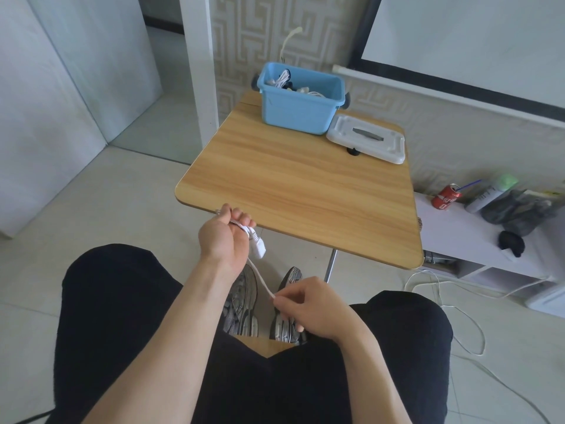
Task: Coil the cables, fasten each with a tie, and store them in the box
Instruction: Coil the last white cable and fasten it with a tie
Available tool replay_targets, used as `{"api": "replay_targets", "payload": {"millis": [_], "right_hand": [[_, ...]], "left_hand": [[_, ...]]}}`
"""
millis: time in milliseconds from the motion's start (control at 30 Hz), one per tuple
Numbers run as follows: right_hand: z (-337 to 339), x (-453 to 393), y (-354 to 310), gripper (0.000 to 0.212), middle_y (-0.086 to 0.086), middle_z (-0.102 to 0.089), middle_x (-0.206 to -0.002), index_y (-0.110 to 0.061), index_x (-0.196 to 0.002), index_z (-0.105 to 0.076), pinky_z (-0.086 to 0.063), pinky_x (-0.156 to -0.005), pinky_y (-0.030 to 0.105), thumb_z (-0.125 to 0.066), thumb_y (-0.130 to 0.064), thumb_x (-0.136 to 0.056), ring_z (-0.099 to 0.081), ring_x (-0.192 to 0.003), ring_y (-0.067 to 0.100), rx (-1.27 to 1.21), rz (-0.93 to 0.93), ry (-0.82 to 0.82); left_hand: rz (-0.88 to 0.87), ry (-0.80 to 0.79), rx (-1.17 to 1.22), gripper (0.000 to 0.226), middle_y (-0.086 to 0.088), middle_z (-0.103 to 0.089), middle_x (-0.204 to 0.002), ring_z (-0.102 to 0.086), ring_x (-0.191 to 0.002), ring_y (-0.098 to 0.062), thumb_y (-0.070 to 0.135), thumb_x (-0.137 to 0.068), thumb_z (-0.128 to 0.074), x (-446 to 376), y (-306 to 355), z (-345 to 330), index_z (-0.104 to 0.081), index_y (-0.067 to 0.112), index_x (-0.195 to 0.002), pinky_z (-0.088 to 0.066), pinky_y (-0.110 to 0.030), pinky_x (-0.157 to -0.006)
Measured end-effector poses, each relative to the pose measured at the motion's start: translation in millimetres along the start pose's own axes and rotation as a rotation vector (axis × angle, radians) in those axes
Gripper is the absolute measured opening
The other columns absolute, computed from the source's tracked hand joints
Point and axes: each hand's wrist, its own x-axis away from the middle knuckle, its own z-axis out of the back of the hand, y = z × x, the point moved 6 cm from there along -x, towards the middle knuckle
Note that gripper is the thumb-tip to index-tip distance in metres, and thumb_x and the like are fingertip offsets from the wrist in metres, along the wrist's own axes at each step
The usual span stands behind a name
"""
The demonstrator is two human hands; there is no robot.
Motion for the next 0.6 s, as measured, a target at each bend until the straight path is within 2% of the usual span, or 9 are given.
{"api": "replay_targets", "payload": {"millis": [67,167,233,300,367,433,500,600], "right_hand": [[6.0,1.8,-3.8,0.019,-0.012,-0.072,-0.074,-0.026,-0.098,-0.081,-0.048,-0.058,0.017,-0.063,-0.034,-0.098,-0.059,-0.056,0.000,-0.056,0.033,0.096],[23.5,5.4,-9.2,0.014,-0.011,-0.072,-0.070,-0.026,-0.089,-0.080,-0.045,-0.055,0.016,-0.068,-0.030,-0.095,-0.058,-0.055,-0.002,-0.167,0.095,0.285],[33.5,9.5,-14.1,0.012,-0.012,-0.073,-0.072,-0.027,-0.086,-0.079,-0.047,-0.058,0.016,-0.070,-0.027,-0.094,-0.061,-0.060,-0.001,-0.202,0.147,0.378],[37.1,13.2,-18.3,0.014,-0.015,-0.073,-0.071,-0.028,-0.082,-0.079,-0.045,-0.058,0.015,-0.071,-0.022,-0.093,-0.062,-0.061,0.000,-0.222,0.187,0.404],[36.9,16.3,-20.3,0.017,-0.013,-0.074,-0.071,-0.025,-0.079,-0.079,-0.044,-0.055,0.018,-0.071,-0.018,-0.092,-0.060,-0.058,0.002,-0.235,0.217,0.414],[39.9,18.0,-18.0,0.012,-0.011,-0.075,-0.074,-0.022,-0.081,-0.080,-0.049,-0.057,0.022,-0.074,-0.020,-0.091,-0.065,-0.061,0.007,-0.264,0.220,0.474],[46.5,17.9,-9.8,0.005,-0.012,-0.076,-0.076,-0.022,-0.083,-0.080,-0.052,-0.065,0.018,-0.079,-0.023,-0.087,-0.070,-0.072,0.003,-0.314,0.176,0.565],[50.2,15.0,2.6,0.007,-0.013,-0.076,-0.077,-0.022,-0.083,-0.079,-0.053,-0.064,0.022,-0.082,-0.029,-0.084,-0.068,-0.071,0.000,-0.378,0.086,0.611]], "left_hand": [[0.005,-0.054,-0.231,0.028,0.002,-0.042,-0.064,-0.042,-0.053,-0.014,0.011,-0.109,-0.034,-1.5,-4.6,3.1,-0.042,0.013,-0.082,-0.040,-0.029,-0.066],[-0.035,-0.206,-0.807,0.031,-0.001,-0.056,-0.065,-0.055,-0.059,-0.017,0.015,-0.107,-0.040,2.3,-9.7,3.7,-0.053,0.009,-0.079,-0.045,-0.032,-0.074],[0.002,-0.329,-1.127,0.033,-0.004,-0.063,-0.073,-0.061,-0.062,-0.012,0.021,-0.107,-0.041,9.9,-18.7,1.8,-0.058,0.007,-0.082,-0.047,-0.026,-0.073],[0.059,-0.474,-1.343,0.033,-0.005,-0.067,-0.080,-0.064,-0.063,-0.004,0.025,-0.107,-0.042,20.3,-30.4,-2.9,-0.061,0.007,-0.087,-0.049,-0.022,-0.069],[0.108,-0.606,-1.506,0.036,-0.006,-0.069,-0.079,-0.065,-0.064,-0.006,0.028,-0.108,-0.041,30.9,-40.3,-6.1,-0.062,0.007,-0.087,-0.050,-0.024,-0.070],[0.246,-0.703,-1.493,0.040,-0.007,-0.062,-0.068,-0.058,-0.057,-0.014,0.023,-0.109,-0.036,40.3,-49.4,-5.1,-0.062,0.006,-0.082,-0.045,-0.027,-0.064],[0.438,-0.748,-1.280,0.039,-0.004,-0.046,-0.058,-0.040,-0.049,-0.017,0.020,-0.107,-0.036,46.5,-56.5,-3.4,-0.060,0.008,-0.079,-0.037,-0.029,-0.055],[0.575,-0.747,-1.023,0.048,0.004,-0.027,-0.049,-0.021,-0.042,-0.012,0.039,-0.105,-0.035,47.0,-56.8,-4.5,-0.056,0.013,-0.072,-0.023,-0.025,-0.044]]}}
